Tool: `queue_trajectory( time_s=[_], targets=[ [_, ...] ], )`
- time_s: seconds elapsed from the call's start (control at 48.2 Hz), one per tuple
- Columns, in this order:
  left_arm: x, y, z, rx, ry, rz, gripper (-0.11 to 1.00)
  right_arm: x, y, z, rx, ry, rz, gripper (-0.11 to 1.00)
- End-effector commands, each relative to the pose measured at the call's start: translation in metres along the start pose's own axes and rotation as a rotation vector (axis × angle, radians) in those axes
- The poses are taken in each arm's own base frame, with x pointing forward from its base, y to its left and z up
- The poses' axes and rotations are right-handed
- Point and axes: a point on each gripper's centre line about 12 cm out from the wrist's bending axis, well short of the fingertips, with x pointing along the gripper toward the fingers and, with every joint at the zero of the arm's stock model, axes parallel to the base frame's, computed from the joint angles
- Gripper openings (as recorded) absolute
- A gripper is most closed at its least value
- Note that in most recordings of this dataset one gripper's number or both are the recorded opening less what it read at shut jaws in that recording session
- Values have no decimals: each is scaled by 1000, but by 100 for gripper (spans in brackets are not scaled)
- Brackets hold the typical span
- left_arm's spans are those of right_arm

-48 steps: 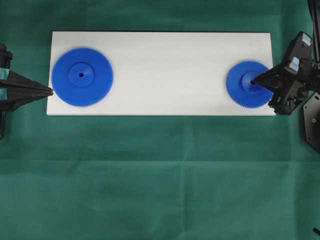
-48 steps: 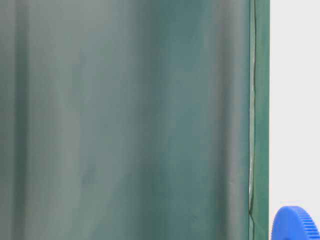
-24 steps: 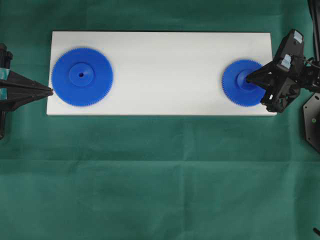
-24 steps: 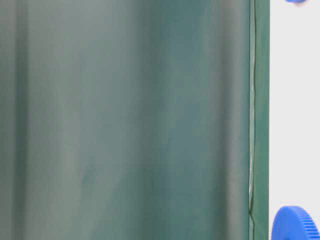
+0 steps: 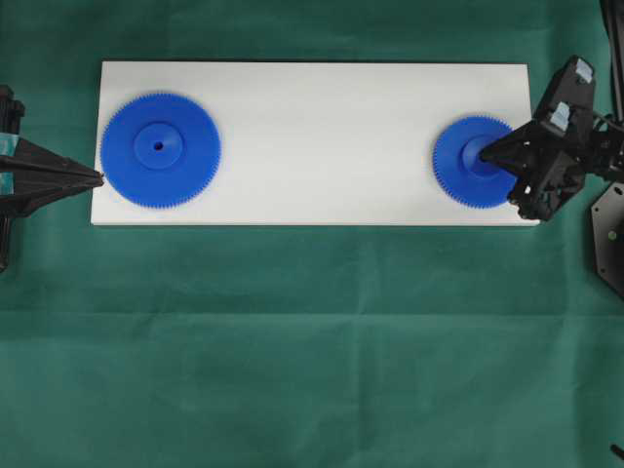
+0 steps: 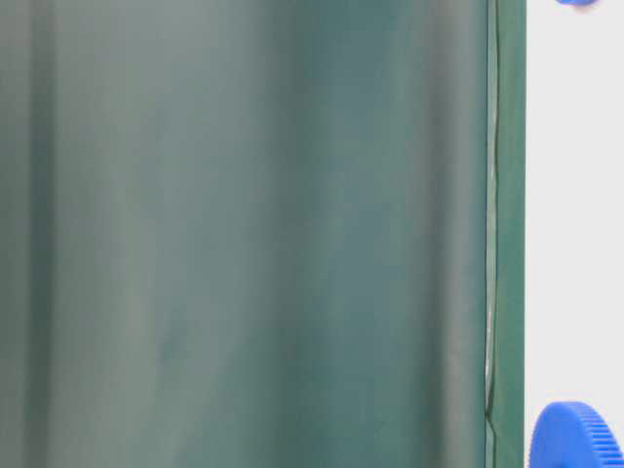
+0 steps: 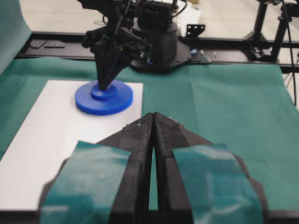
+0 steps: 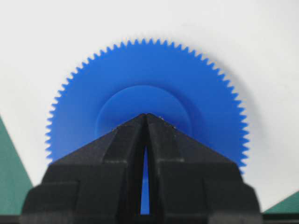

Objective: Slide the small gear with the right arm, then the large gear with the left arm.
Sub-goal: 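Slide the small gear left with the right gripper toward the large gear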

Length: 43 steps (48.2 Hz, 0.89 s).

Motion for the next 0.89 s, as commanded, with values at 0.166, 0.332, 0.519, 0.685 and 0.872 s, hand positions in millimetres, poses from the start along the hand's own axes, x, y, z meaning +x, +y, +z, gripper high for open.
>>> queue_trajectory(
  time_s=[0.166,0.332,0.519,0.685,0.872],
  targets=[
    [2,0,4,0,-12,0,0,13,1,-16,-26,116,-18,51],
    [2,0,3,-2,-11,0,0,23,3,-14,-39,148,-24,51],
    [2,0,3,-3,-9,0,0,35,6,-4,-43,160,-27,51],
    [2,0,3,-2,-11,0,0,58,22,19,-85,149,-5,51],
    [2,0,2,-2,-8,0,0,109,54,50,-156,154,31,51]
  ],
)
